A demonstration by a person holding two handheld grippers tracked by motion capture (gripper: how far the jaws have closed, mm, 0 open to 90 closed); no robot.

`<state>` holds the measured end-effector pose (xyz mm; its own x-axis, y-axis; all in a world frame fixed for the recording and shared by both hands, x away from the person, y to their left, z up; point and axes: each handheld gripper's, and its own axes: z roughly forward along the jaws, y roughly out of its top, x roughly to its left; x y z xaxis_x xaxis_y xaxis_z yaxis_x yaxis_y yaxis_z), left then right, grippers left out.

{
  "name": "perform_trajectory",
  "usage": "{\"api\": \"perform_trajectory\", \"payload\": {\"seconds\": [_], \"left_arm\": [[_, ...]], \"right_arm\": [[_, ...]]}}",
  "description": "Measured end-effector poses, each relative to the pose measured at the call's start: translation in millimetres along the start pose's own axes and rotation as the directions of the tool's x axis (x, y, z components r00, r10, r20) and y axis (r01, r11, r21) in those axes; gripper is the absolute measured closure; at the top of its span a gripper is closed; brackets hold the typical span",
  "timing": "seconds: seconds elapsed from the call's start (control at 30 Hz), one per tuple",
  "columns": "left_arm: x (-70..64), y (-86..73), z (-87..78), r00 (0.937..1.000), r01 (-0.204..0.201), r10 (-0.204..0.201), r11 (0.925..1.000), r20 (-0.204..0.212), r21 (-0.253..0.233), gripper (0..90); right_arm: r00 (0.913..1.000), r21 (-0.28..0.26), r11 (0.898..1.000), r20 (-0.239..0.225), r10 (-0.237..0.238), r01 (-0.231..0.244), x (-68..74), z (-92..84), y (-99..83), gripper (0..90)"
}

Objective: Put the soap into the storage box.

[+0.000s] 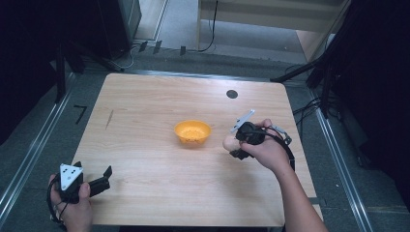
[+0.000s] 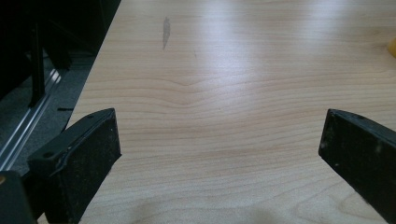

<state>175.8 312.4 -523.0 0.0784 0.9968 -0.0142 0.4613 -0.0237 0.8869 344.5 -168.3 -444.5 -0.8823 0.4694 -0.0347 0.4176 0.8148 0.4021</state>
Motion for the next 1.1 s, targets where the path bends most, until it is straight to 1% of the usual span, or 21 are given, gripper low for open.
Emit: {"api": "perform_trajectory", "payload": {"seconds": [0.07, 0.17, 0.23, 0.27, 0.33, 0.37, 0.4, 0.47, 0.67, 0.7, 0.73, 0.9, 0.93, 1.0, 1.07, 1.1], "left_arm": [[-0.1, 0.0, 0.0, 1.0, 0.0, 0.0, 1.0, -0.001, -0.001, 0.0], [0.2, 0.0, 0.0, 1.0, 0.003, -0.003, 1.0, 0.001, 0.0, 0.0], [0.4, 0.1, 0.0, 1.0, 0.003, -0.003, 1.0, 0.002, 0.002, 0.0], [0.3, 0.0, 0.0, 1.0, 0.003, -0.003, 1.0, 0.001, 0.0, 0.0], [0.1, 0.1, 0.2, 1.0, 0.001, -0.001, 1.0, -0.001, 0.001, 0.0], [0.0, 0.1, 0.3, 1.0, 0.002, -0.002, 1.0, -0.001, 0.0, 0.0], [-0.1, 0.1, 0.2, 1.0, 0.002, -0.002, 1.0, -0.001, 0.0, 0.0], [-0.1, 0.1, 0.3, 1.0, 0.002, -0.002, 1.0, -0.001, 0.001, 0.0], [0.5, 0.1, 0.2, 1.0, 0.005, -0.005, 1.0, 0.0, 0.001, 0.0], [0.5, 0.1, 0.3, 1.0, 0.007, -0.007, 1.0, 0.001, 0.001, 0.0], [0.4, 0.1, 0.3, 1.0, 0.006, -0.006, 1.0, 0.001, 0.001, 0.0], [0.3, 0.2, 0.4, 1.0, 0.005, -0.005, 1.0, 0.001, 0.003, 0.0], [0.4, 0.1, 0.3, 1.0, 0.006, -0.006, 1.0, 0.0, 0.001, 0.0], [0.5, 0.2, 0.3, 1.0, 0.007, -0.007, 1.0, -0.001, 0.003, 0.0], [0.7, 0.2, 0.2, 1.0, 0.008, -0.008, 1.0, 0.0, 0.003, 0.0], [0.8, 0.2, 0.2, 1.0, 0.008, -0.008, 1.0, 0.001, 0.003, 0.0]], "right_arm": [[0.9996, 0.001, 1.0, -0.016, -0.022, 0.022, -0.4, 1.6, 3.7, 33.6], [0.9981, 0.011, 0.998, -0.022, -0.057, 0.058, -1.0, 4.7, 9.9, 33.5], [0.9976, 0.003, 0.998, -0.03, -0.062, 0.062, -1.3, 5.9, 13.7, 33.5], [0.9964, 0.002, 0.997, -0.032, -0.079, 0.079, -1.6, 6.5, 16.0, 33.5], [0.9958, 0.012, 0.996, -0.027, -0.088, 0.088, -0.6, 7.1, 20.7, 33.5], [0.9945, 0.012, 0.995, -0.028, -0.1, 0.101, -0.7, 7.4, 23.2, 33.5], [0.9945, 0.012, 0.995, -0.029, -0.101, 0.101, -0.2, 7.4, 25.0, 33.6], [0.9926, 0.004, 0.993, -0.033, -0.117, 0.117, -0.3, 7.8, 30.6, 33.6], [0.9874, 0.015, 0.988, -0.05, -0.15, 0.151, -2.6, 11.8, 43.4, 33.6], [0.9876, 0.014, 0.989, -0.052, -0.148, 0.149, -2.7, 12.1, 44.6, 33.5], [0.9862, 0.005, 0.988, -0.059, -0.155, 0.155, -3.4, 13.0, 46.6, 33.5], [0.9795, 0.007, 0.981, -0.065, -0.191, 0.192, -3.5, 14.7, 56.3, 33.5], [0.9792, 0.012, 0.981, -0.067, -0.191, 0.193, -3.3, 14.5, 57.9, 33.5], [0.9783, 0.0, 0.981, -0.07, -0.195, 0.195, -4.0, 15.1, 62.1, 33.5], [0.9747, 0.011, 0.977, -0.069, -0.212, 0.214, -3.7, 15.9, 67.4, 33.5], [0.9709, 0.009, 0.973, -0.064, -0.231, 0.232, -4.5, 16.4, 69.5, 33.5]]}}
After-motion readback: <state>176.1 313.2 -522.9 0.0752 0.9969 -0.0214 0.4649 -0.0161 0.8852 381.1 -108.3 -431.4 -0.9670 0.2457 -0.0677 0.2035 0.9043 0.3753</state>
